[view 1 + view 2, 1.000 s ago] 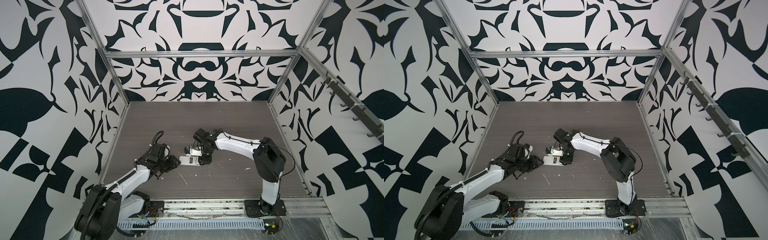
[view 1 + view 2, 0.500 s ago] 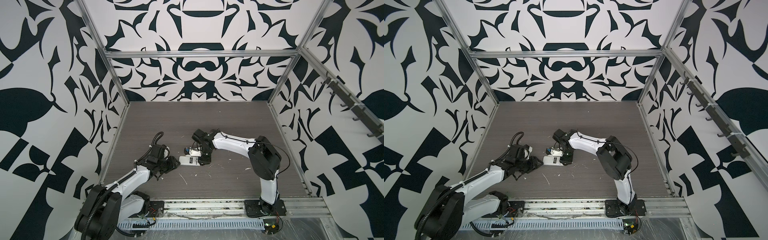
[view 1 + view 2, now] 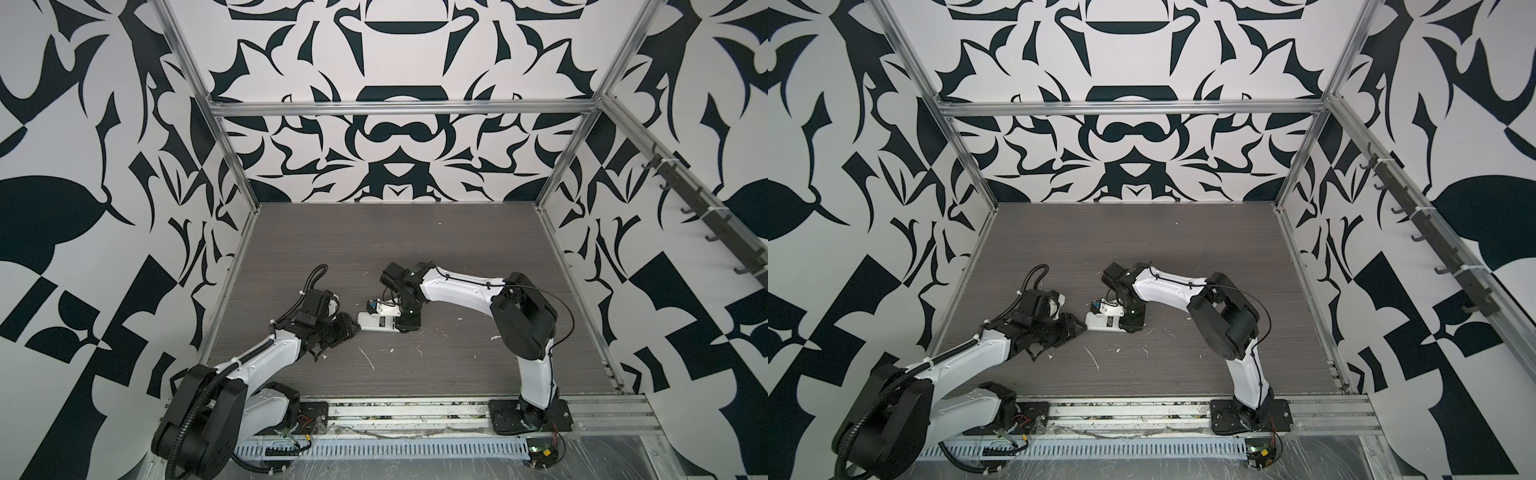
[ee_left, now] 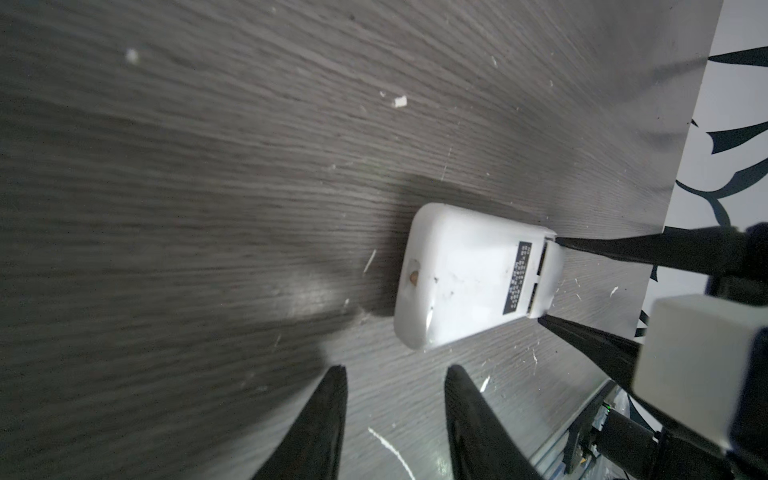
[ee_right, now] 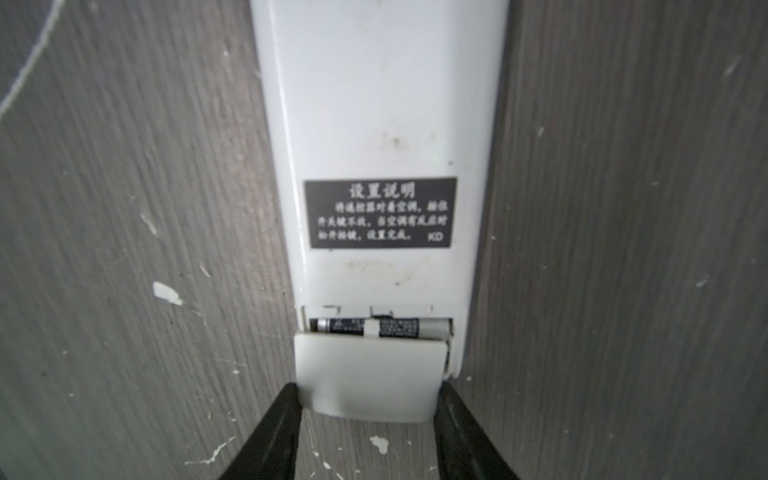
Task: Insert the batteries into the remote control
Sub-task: 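Lower the cover onto the compartment opening with the right gripper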
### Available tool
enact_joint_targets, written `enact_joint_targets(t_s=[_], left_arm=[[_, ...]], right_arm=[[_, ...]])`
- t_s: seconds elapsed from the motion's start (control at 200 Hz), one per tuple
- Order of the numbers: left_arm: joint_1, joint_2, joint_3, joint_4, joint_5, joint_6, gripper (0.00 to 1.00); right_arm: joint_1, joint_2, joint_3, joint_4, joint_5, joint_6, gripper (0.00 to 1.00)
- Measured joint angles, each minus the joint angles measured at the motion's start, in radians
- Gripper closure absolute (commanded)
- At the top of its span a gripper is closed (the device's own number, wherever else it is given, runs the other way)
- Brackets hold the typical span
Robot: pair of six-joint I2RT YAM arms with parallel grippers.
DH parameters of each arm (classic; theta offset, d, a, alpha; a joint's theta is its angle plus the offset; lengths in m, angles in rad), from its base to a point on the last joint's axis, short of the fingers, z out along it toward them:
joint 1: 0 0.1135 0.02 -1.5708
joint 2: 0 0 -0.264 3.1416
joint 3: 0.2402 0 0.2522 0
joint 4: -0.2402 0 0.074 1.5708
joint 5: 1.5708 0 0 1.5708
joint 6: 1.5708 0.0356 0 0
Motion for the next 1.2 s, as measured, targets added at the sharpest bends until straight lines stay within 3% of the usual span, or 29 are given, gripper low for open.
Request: enact_joint_targets(t_s=[0.38, 0.855, 1.2], left_arm=[[0.0, 0.045, 0.0, 0.038, 0.0, -0.003, 0.58], [0.001, 0.092, 0.013, 0.074, -0.002, -0.007, 0.69], [0.001, 0.149, 0.048, 0.095, -0.003, 0.002, 0.71]], right_arm=[[0.01, -0.01, 0.0, 0.029, 0.008, 0.002, 0.75], [0.015, -0.013, 0.01, 0.029, 0.035, 0.003, 0.75], [0.015, -0.033, 0.01, 0.029, 0.054, 0.006, 0.76]])
